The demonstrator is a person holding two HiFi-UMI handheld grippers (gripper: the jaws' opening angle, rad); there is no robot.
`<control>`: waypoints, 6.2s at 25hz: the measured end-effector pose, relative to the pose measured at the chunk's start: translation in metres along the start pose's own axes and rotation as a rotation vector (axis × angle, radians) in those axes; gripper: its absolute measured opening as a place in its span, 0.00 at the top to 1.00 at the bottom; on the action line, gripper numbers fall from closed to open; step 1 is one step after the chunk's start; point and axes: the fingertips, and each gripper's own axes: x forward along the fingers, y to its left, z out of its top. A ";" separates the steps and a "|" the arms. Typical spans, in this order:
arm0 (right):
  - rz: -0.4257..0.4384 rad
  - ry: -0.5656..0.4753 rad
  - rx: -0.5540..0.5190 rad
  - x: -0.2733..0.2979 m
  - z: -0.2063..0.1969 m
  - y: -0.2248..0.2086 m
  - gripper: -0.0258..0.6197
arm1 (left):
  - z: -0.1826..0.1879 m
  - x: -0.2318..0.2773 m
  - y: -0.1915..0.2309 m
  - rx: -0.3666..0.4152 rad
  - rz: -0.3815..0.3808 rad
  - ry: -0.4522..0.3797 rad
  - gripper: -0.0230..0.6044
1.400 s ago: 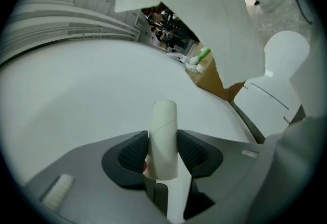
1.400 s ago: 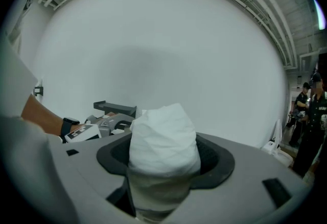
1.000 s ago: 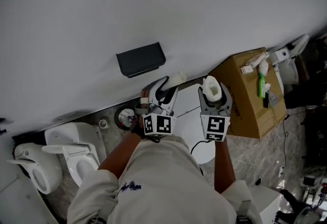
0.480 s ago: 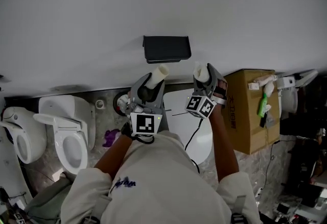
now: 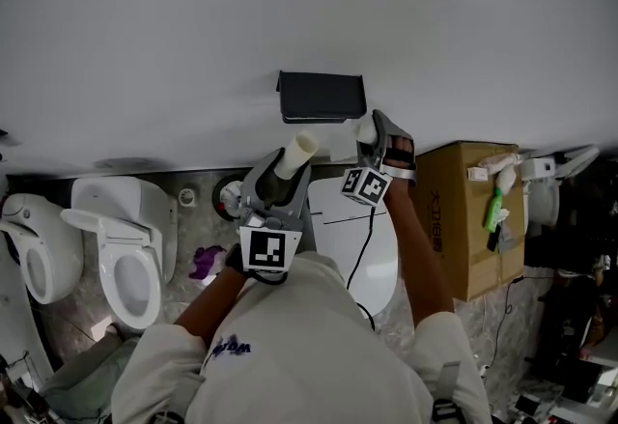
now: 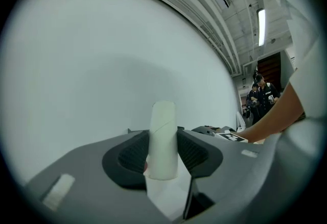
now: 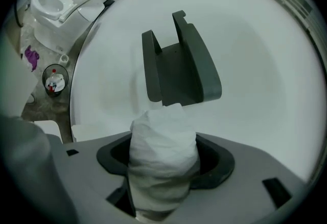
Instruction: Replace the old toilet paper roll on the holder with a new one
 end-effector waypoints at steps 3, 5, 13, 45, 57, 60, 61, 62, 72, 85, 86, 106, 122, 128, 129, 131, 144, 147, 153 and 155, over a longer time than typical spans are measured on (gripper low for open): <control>-0.002 -0.022 0.008 0.002 0.009 -0.001 0.50 | 0.003 -0.001 0.001 0.013 -0.011 0.013 0.68; 0.006 -0.037 -0.014 0.005 0.015 0.002 0.50 | 0.003 0.000 0.001 0.024 -0.019 0.021 0.68; 0.041 -0.078 -0.048 0.013 0.034 0.011 0.50 | 0.003 0.000 -0.001 0.020 -0.036 0.029 0.67; 0.068 -0.136 -0.122 0.023 0.064 0.030 0.51 | -0.015 -0.002 0.021 -0.027 -0.007 0.088 0.67; 0.076 -0.169 -0.184 0.019 0.080 0.030 0.51 | -0.022 -0.007 0.034 -0.030 0.011 0.095 0.67; 0.077 -0.180 -0.205 0.017 0.086 0.031 0.51 | -0.025 -0.011 0.037 -0.019 0.014 0.097 0.67; 0.078 -0.185 -0.209 0.017 0.089 0.032 0.51 | -0.025 -0.012 0.039 -0.018 0.019 0.093 0.67; 0.077 -0.189 -0.211 0.016 0.092 0.033 0.51 | -0.025 -0.012 0.040 -0.022 0.024 0.093 0.67; 0.068 -0.220 -0.220 0.013 0.113 0.035 0.51 | -0.030 -0.015 0.042 -0.035 0.032 0.108 0.67; 0.052 -0.231 -0.219 0.010 0.128 0.036 0.51 | -0.028 -0.019 0.042 -0.032 0.035 0.108 0.67; 0.052 -0.231 -0.222 0.010 0.130 0.036 0.51 | -0.028 -0.020 0.043 -0.032 0.035 0.108 0.67; 0.043 -0.246 -0.206 0.007 0.152 0.038 0.51 | -0.028 -0.025 0.044 -0.045 0.034 0.104 0.67; 0.042 -0.251 -0.207 0.004 0.165 0.042 0.51 | -0.025 -0.030 0.042 -0.032 0.025 0.104 0.67; 0.032 -0.248 -0.182 0.005 0.166 0.039 0.50 | -0.022 -0.031 0.042 -0.029 0.025 0.105 0.67; 0.037 -0.248 -0.155 0.003 0.167 0.038 0.49 | -0.021 -0.031 0.042 -0.031 0.026 0.102 0.67; 0.056 -0.248 -0.093 -0.002 0.169 0.038 0.39 | -0.021 -0.034 0.045 -0.031 0.033 0.100 0.67; 0.014 -0.225 0.208 -0.076 0.126 0.007 0.32 | 0.001 -0.029 0.031 -0.077 0.014 0.059 0.67; -0.016 -0.194 0.356 -0.102 0.102 -0.011 0.34 | 0.011 -0.019 0.014 -0.081 -0.035 0.050 0.67; -0.040 -0.085 0.764 -0.177 0.027 -0.035 0.42 | 0.034 -0.023 -0.035 -0.078 -0.131 0.026 0.67; -0.061 -0.076 0.900 -0.201 0.001 -0.046 0.49 | 0.043 -0.022 -0.049 -0.064 -0.140 0.025 0.67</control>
